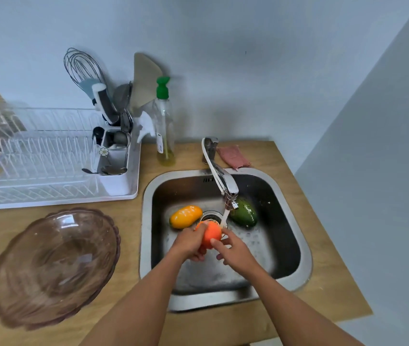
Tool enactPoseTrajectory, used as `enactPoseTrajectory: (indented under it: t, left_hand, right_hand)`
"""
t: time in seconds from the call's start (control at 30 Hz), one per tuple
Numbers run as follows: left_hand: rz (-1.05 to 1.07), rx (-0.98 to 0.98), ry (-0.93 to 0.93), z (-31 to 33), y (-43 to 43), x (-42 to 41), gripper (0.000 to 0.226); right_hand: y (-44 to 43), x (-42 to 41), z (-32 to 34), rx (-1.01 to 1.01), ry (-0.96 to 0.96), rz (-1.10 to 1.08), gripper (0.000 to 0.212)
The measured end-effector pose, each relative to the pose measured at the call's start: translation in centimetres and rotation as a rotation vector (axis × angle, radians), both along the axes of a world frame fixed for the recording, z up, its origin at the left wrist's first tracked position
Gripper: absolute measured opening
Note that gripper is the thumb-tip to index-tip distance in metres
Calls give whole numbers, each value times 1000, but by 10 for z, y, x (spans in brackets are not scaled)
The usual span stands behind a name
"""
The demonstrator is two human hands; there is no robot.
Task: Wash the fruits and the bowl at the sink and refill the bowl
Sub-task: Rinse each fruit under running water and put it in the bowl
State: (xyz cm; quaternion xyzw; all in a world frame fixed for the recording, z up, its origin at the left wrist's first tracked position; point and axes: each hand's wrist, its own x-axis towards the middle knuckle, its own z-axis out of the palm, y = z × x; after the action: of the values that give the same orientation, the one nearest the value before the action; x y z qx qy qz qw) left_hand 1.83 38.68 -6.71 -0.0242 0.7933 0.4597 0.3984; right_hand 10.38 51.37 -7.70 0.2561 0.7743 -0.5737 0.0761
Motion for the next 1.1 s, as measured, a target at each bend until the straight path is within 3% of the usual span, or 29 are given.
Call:
enactPoseTrajectory:
  t: [0.13,0.23,0.37,0.47,0.57,0.67,0.8,0.93,1.1]
  left_hand:
    - [-61,-132,103,4,-18,-8,78]
    - [-28,-91,63,8,-26,-17,84]
    - [-43,-65,21,5,-40,-6,76]
    - [16,11,67,-1,-51,-4,58]
    - [68,172,-33,3,-60,-6,56]
    - [-25,144,-30,7,-64,1,53]
    - [-19,172,-9,11,-61,5,57]
    - [-48,172,15,15,-59,6,60]
    - [170,289,13,18,-62,3,55]
  right_hand:
    - [-9,-14,8,24,33,14,45]
    - [-15,-29,17,32,88,-6,35]
    - [-30,-26,15,-31,16,30,44]
    - [-35,-26,13,154,105,50,50]
    - [-36,-30,14,291,187,136,59]
    - [-38,-28,10,398,128,284,63]
    - [-37,-24,11,515,233,256,64]
    - [-31,-33,20,454,176,290,63]
    - [-25,-37,38,81,136,150,64]
